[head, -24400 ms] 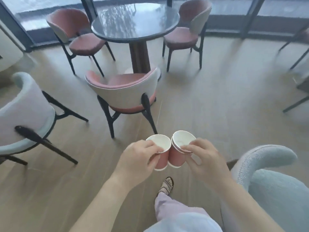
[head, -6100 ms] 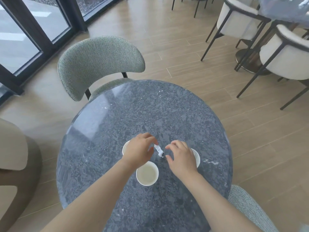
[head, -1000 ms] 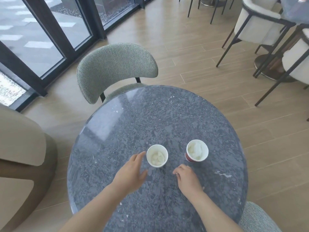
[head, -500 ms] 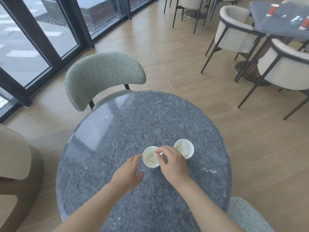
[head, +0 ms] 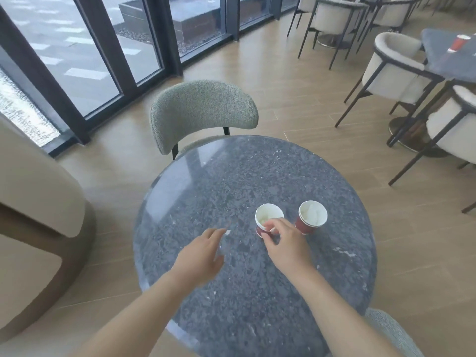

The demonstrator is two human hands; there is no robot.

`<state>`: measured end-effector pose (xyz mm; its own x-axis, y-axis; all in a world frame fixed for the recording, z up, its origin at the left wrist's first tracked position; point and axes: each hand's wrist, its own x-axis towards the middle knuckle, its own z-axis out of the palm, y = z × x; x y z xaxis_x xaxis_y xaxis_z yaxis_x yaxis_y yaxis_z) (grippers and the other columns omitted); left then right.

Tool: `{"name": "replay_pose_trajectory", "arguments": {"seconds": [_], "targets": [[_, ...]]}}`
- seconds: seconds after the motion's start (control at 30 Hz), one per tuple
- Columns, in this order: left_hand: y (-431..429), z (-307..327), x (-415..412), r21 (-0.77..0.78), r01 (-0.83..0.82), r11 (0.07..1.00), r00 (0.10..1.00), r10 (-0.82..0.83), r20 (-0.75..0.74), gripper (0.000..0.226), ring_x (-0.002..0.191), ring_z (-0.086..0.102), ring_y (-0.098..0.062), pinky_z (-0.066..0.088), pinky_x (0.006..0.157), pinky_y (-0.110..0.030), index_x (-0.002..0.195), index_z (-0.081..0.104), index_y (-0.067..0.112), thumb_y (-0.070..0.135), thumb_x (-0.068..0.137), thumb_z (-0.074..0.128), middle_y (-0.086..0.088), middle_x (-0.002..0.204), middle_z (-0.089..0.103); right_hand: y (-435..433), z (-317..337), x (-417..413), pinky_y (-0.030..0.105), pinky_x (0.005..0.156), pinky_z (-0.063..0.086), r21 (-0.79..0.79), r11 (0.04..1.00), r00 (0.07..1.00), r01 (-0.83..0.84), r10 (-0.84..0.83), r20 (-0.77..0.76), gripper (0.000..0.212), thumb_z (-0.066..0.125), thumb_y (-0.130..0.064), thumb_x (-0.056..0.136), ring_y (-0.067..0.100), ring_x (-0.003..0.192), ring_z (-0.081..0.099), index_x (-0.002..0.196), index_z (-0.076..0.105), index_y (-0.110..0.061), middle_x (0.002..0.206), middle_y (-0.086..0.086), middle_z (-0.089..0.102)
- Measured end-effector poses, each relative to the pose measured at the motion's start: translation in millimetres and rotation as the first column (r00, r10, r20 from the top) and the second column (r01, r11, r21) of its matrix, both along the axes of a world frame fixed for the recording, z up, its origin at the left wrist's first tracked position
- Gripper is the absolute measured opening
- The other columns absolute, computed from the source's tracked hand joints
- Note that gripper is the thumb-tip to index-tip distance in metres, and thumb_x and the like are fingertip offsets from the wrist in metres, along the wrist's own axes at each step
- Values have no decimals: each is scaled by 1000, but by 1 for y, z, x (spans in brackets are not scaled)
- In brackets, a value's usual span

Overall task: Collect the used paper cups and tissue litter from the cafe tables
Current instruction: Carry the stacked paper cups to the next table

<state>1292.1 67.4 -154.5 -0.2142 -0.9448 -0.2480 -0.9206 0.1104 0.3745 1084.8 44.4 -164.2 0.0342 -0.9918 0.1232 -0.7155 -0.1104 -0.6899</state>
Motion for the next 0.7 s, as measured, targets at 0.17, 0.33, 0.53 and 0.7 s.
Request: {"name": "replay_pose_trajectory", "arguments": {"seconds": [0.17,0.33,0.53,0.7], "targets": [[72,6,44,-48,-30,998,1000,30,2,56,121,47,-19,51,82,-37,143,23,26,31,92,46,6,144,32,68,-9,52,24,68,45,17,993,993,-115,115,-19,14,66,-15,80,6,78,53,90,64,-24,85,-14,57],[164,6,98,-93,-70,993,997,69,-21,53,123,46,-20,49,89,-40,140,28,28,31,90,48,7,141,36,149,-14,111,23,71,43,-7,978,977,-208,208,-56,11,66,-16,81,8,81,52,91,64,-20,88,-10,59],[261,-7,152,-80,-84,993,996,81,-39,52,120,47,-24,49,88,-39,137,32,26,31,89,50,2,137,40,245,-28,169,21,68,39,24,970,967,-242,243,-79,12,67,-16,79,12,80,55,91,65,-19,89,-5,64],[316,-24,179,-67,-116,991,991,112,-72,48,116,50,-23,51,80,-37,137,34,26,28,90,47,3,135,44,310,-51,188,30,74,47,125,948,951,-292,302,-68,12,66,-17,80,10,78,51,92,64,-18,89,-4,61]]}}
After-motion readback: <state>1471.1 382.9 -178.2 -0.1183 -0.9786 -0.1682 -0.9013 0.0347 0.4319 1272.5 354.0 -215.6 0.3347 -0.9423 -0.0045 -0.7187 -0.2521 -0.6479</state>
